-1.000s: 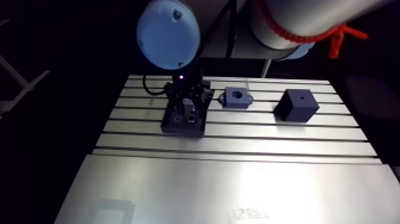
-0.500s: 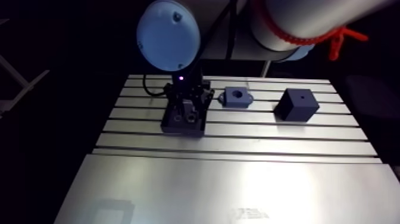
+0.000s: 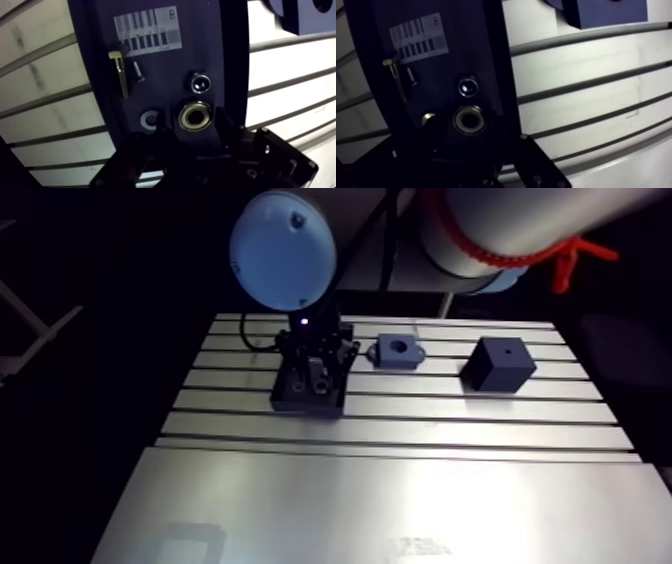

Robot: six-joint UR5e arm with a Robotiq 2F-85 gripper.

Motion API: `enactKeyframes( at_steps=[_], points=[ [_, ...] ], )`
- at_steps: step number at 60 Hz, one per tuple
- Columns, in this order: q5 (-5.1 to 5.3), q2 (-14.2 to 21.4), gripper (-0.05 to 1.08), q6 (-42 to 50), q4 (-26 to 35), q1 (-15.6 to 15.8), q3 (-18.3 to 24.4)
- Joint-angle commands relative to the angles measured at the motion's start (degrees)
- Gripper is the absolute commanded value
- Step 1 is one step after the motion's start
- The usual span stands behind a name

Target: Pick up the bearing and press it into the housing until flush.

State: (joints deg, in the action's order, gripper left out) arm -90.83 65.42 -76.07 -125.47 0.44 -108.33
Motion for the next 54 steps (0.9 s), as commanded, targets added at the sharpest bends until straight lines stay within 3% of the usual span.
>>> enactKeyframes(
  at_steps=[1,54],
  points=[
    [0.00,0.01,0.46,0.00,0.00,0.00,-0.09],
    [0.00,-0.34,0.49,0.00,0.00,0.00,0.00]
  ],
)
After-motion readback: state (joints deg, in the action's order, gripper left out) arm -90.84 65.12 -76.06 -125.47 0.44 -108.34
